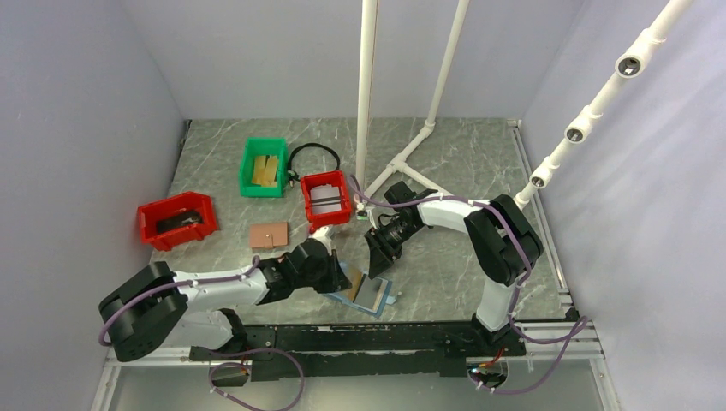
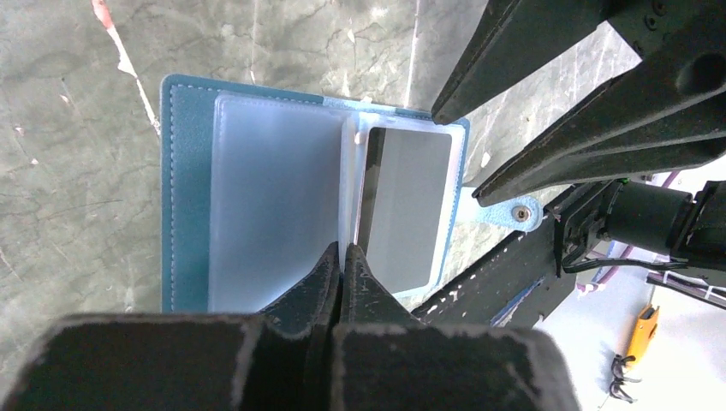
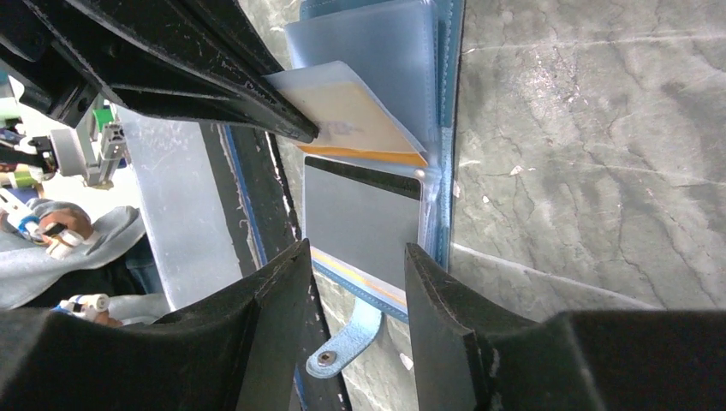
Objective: Take the credit cards out of the card holder
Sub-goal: Remove the credit card from the card holder, then place the credit card in the storage box.
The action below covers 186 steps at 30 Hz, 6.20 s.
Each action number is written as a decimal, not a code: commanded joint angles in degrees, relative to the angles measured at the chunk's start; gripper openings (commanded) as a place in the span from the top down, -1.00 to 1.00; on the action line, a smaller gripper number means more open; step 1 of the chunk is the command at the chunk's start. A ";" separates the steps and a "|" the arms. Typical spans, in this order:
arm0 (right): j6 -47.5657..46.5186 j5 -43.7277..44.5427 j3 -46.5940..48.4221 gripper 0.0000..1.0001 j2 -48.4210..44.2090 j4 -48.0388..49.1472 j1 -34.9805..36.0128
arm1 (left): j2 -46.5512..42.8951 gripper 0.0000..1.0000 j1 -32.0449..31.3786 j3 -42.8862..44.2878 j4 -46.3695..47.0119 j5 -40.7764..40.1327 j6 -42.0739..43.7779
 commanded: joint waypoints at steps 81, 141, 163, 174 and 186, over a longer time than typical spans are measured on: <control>-1.25 -15.76 -0.43 1.00 -1.26 0.73 -7.92 | -12.25 1.00 3.97 -18.13 39.81 -3.01 -7.44; -14.68 -21.37 2.76 1.00 -3.72 -10.37 -7.72 | 2.30 0.27 6.51 -0.29 32.71 16.57 4.63; -9.47 -2.46 1.19 -0.36 -18.57 -3.50 -8.77 | -24.77 1.00 22.07 23.44 -39.97 -4.43 27.01; -11.11 -1.62 1.25 -0.36 -20.97 -4.66 -10.01 | -3.26 1.00 50.84 36.65 -31.38 8.30 42.63; -11.55 -3.10 0.98 -0.36 -21.02 -5.00 -10.01 | 32.25 1.00 64.04 61.92 -26.59 25.62 42.40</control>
